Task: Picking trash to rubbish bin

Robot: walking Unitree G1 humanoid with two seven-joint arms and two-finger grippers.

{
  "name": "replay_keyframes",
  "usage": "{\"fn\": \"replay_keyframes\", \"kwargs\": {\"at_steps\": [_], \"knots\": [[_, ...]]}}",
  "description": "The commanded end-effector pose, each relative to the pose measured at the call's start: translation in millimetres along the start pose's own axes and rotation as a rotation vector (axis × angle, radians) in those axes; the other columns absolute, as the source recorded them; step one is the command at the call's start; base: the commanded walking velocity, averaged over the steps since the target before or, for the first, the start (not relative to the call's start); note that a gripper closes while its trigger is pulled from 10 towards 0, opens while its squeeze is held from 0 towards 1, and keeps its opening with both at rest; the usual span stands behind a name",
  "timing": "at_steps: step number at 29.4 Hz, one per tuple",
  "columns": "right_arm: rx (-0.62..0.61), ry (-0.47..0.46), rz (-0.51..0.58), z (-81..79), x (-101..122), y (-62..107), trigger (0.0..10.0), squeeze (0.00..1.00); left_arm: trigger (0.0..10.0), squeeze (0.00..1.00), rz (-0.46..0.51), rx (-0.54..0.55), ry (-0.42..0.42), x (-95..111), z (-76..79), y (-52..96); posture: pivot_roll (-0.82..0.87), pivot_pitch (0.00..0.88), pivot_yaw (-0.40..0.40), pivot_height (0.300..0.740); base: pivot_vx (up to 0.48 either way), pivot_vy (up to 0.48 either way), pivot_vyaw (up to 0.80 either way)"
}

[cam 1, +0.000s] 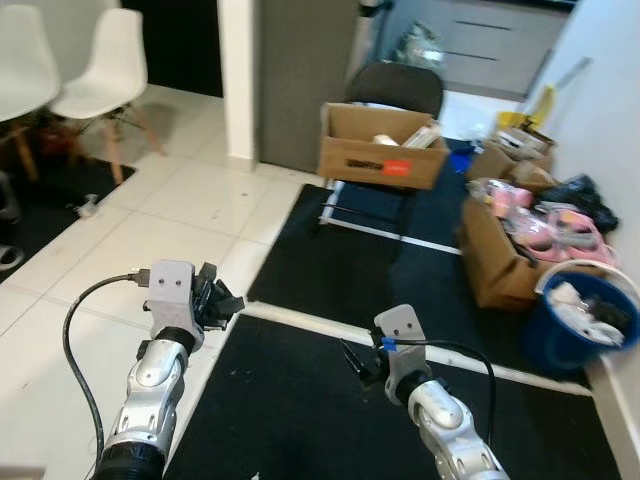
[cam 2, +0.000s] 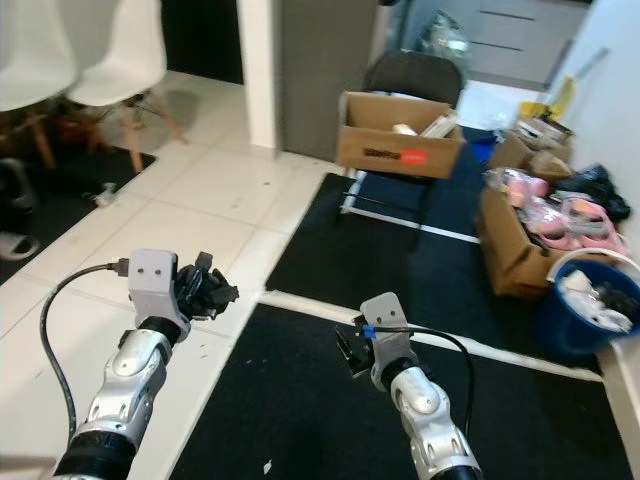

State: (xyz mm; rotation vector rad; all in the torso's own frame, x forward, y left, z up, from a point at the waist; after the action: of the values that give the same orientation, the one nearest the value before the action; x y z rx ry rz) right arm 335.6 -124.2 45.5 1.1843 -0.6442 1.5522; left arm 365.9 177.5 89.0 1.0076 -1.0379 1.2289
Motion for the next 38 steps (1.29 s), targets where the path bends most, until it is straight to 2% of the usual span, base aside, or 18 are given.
{"fn": "replay_keyframes", "kwargs": {"at_steps": [1,17,24,38], "knots": [[-0.018,-0.015,-0.006,3.3,-2.3,1.0,10.0,0.0,10.0,0.0,-0.03,-0.015,-0.002,-6.2,4.2,0.1,-0.08,0.06,-0.032,0.74,0.0,0.0,-0.8],[-0.025,-0.04,0.002,4.5,-0.2,-0.2,10.0,0.0,10.0,0.0,-0.047,-0.048,0.011,-9.3,11.9,-0.9,-0.08,0.064,-0.033,0.74,0.0,0.0,-0.8],[0.017,-0.017,-0.034,-4.5,-6.9,-0.6,10.0,0.0,10.0,0.0,-0.046,-0.062,0.0,-8.6,14.5,-0.9,-0.08,0.064,-0.034,0.74,0.0,0.0,0.0],[0.011,-0.014,-0.044,-4.2,-8.7,0.0,10.0,0.0,10.0,0.0,-0.074,-0.076,-0.027,-12.5,15.9,-0.8,-0.08,0.066,-0.034,0.74,0.328,0.0,0.0]]}}
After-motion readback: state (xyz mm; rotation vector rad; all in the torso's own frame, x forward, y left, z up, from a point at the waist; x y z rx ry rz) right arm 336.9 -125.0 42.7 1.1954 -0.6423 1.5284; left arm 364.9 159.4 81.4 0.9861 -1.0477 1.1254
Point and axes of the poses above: a point about 5 cm out from each wrist's last joint towards the gripper, its own y axis pointing back from the gripper into the wrist, its own x axis along the axis of the wrist's last joint, z = x × y, the point moved 5 cm from there along -y, pointing out of the wrist towards the gripper, and after that the axes turned 15 degrees about y, right-handed, at the moved point
